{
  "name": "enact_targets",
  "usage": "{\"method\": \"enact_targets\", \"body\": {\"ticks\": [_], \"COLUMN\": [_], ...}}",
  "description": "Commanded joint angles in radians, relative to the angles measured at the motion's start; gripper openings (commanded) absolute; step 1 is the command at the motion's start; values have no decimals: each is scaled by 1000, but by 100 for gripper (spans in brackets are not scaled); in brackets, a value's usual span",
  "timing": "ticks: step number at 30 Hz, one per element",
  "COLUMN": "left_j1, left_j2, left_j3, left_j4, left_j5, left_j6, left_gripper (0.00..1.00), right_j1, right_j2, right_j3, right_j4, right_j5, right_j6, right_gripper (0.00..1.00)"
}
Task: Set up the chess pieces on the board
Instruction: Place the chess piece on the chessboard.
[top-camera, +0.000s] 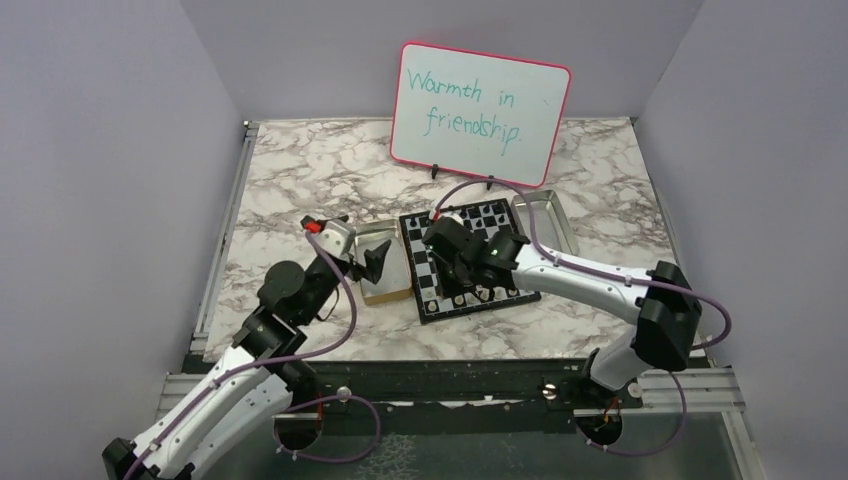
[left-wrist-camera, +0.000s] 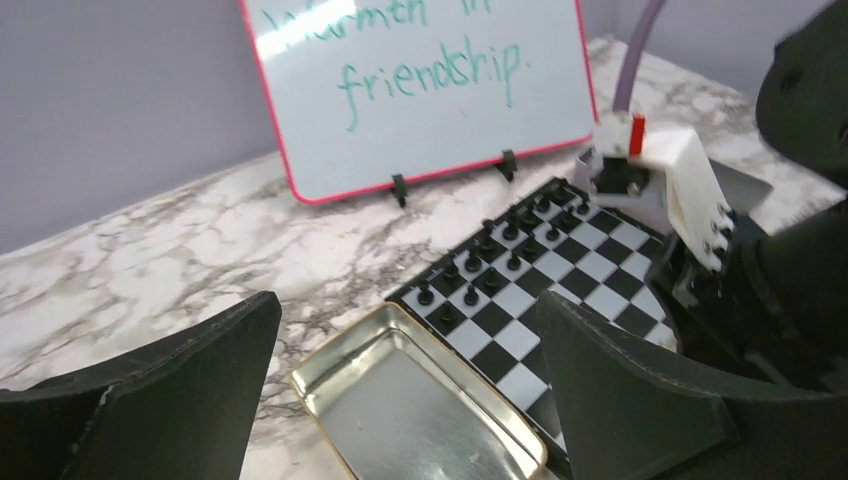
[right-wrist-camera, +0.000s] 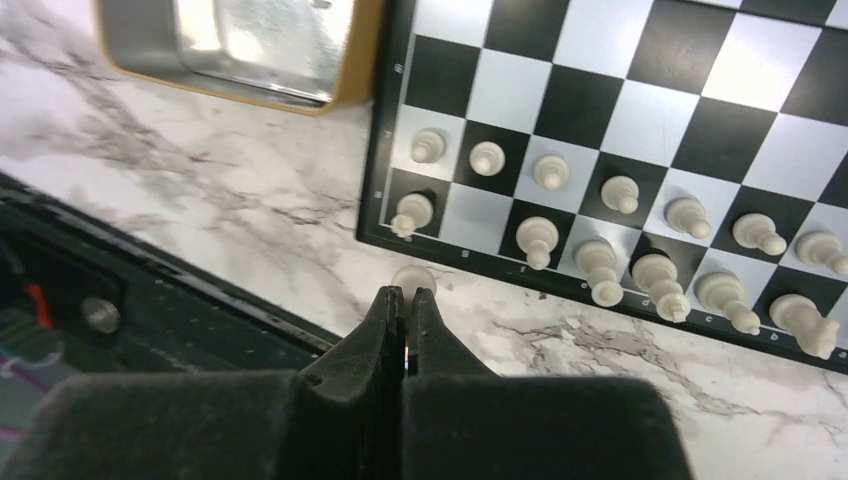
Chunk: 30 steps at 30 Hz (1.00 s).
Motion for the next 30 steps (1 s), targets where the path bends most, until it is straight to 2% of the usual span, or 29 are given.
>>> {"method": "enact_targets", "body": {"ticks": [1,7,18,30], "left_j1": [-1,-1,-1,-1], "left_j2": [-132,-228,-145,-156], "left_j3": [-66,-99,-44,-52], "left_j4": [58,84,11,15], "left_j5": [-197,-258,-271,-272], "left_j6": [-12,22,23,25], "left_gripper": [99,99,99,99], "right_j1": [20,22,22,22], "right_j2": [64,139,227,253], "right_j3": [34,41,89,94], "right_j4": [-81,-68,-71,-82], "right_j5": [117,134,154,139], "right_j6": [31,38,17,21], "right_gripper": [1,1,1,1]}}
